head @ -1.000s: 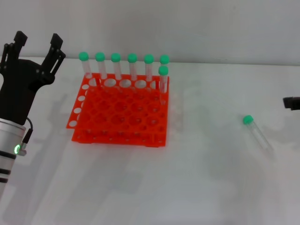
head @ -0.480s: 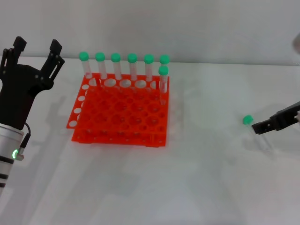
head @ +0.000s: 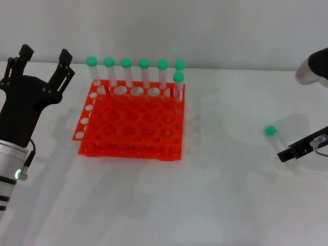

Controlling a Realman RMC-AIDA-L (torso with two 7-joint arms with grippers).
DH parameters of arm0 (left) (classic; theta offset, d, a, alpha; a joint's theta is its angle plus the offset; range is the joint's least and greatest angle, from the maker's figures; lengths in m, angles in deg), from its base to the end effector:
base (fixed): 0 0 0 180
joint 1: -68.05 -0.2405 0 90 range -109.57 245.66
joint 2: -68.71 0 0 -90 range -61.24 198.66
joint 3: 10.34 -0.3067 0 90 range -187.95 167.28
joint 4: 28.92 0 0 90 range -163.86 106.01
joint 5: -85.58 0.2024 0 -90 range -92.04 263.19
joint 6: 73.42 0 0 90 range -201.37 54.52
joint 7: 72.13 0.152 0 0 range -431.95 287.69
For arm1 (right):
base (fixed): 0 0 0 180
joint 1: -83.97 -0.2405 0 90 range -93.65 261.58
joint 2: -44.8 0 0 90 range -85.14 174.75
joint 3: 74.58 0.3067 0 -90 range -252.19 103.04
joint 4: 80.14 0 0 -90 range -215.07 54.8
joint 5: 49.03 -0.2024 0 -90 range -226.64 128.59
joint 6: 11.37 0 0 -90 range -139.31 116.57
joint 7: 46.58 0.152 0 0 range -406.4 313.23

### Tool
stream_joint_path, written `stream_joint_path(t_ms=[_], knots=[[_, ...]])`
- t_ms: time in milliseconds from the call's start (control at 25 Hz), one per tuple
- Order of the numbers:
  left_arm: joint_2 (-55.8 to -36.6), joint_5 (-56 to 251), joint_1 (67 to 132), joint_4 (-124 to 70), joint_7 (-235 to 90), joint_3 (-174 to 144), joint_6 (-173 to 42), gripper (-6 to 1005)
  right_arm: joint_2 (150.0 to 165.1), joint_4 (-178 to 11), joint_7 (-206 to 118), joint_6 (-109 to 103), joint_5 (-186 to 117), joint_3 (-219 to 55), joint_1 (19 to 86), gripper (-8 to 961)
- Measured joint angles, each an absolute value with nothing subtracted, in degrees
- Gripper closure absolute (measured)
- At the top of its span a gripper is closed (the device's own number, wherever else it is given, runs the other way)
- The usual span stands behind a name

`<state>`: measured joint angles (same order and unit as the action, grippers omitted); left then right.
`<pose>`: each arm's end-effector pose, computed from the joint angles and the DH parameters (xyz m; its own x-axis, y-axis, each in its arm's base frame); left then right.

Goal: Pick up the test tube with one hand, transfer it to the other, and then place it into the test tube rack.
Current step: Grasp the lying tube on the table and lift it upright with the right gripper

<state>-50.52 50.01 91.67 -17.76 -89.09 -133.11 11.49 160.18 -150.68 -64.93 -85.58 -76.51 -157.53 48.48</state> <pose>-0.3154 0.3392 -0.0132 0.5221 -0.3189 0.7910 0.7343 -0.3036 -0.6071 0.2477 0.4142 -0.0180 0.6285 -0.7777 0.0134 -0.6054 -0.5000 -0.6192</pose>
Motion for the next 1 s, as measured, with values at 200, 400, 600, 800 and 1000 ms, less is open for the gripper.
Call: stream_joint_path(t_ms=[200, 400, 600, 800, 1000], knots=[[-50.48, 50.1, 91.5, -17.9, -89.1, -133.1, 11.5, 149, 160.15, -146.1, -64.9, -84.0, -75.2, -157.7, 46.5, 316], [-50.47, 50.1, 91.5, -17.7, -89.1, -133.1, 11.5, 151, 160.22, -144.2, -65.0, -83.1, -73.7, -157.7, 45.5, 344], [-50.47, 50.1, 91.4, -17.5, -89.1, -133.1, 11.5, 153, 160.18, -144.0, -65.2, -83.2, -72.6, -157.9, 45.4, 371], [-50.53, 50.1, 91.8, -17.4, -89.3, -133.1, 11.6, 154, 160.15, -144.0, -65.9, -84.2, -72.2, -158.2, 45.2, 399], [-50.55, 50.1, 91.9, -17.3, -89.4, -133.1, 11.6, 156, 160.09, -143.9, -66.4, -84.6, -71.9, -158.5, 45.0, 552]])
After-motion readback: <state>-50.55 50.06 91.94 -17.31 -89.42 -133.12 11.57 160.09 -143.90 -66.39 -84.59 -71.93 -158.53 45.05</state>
